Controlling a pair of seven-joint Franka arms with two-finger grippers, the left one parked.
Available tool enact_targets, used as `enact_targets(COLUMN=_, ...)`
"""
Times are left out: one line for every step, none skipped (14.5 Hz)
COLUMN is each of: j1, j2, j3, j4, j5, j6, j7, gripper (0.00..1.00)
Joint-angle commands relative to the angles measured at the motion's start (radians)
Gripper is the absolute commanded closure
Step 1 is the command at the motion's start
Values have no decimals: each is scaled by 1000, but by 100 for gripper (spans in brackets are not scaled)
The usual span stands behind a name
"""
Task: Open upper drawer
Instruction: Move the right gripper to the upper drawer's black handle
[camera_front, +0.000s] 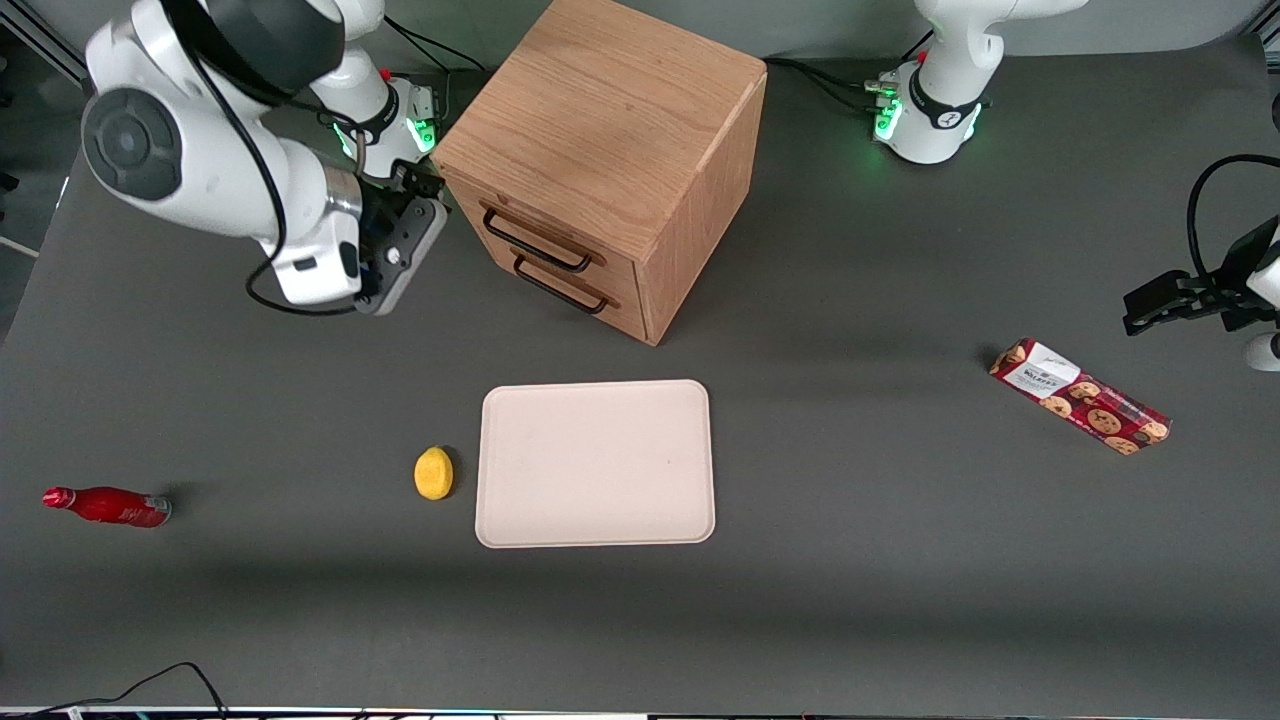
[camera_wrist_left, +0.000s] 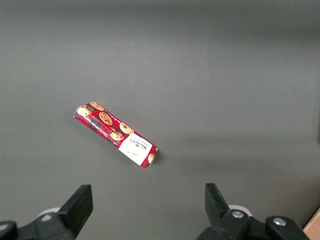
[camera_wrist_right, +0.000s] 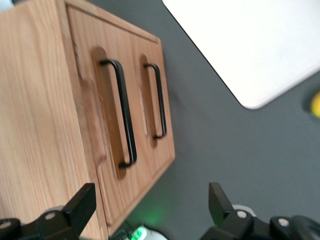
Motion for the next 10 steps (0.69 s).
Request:
enact_targets(j1=4, j2=45, j3=1, j4=30, j5=59, j6=32, j7=-31, gripper=0)
enact_targets(j1=7, j2=55, j3=4, j4=22, j5=66, j6=47, j7=-25, gripper=0)
enact_targets(j1=8, j2=71, j3=36, j4=3, j5=69, j6=67, j7=-22, gripper=0)
enact_targets(j1=7, j2=76, j3=44, j4=-16, j5=69, j6=90, j7=-23, gripper=0)
enact_targets(j1=8, j2=82, j3=46, j4=-33, j5=69, j6=104, j7=-23, gripper=0)
enact_targets(j1=8, j2=84, j3=52, j4=-66, j5=69, j6=130, j7=-20, gripper=0)
enact_targets(j1=8, j2=84, j3=66, j4=-101, j5=69, j6=165, j7=-20, gripper=0)
enact_targets(j1=7, j2=81, j3=72, j4=-126, j5=69, j6=184, j7=-20, gripper=0)
enact_targets(j1=7, j2=76, j3=72, j4=-151, j5=72, j6=193, j7=-19, gripper=0)
enact_targets(j1=5, j2=72, j3=72, j4=-165, j5=75, j6=201, j7=-19, gripper=0)
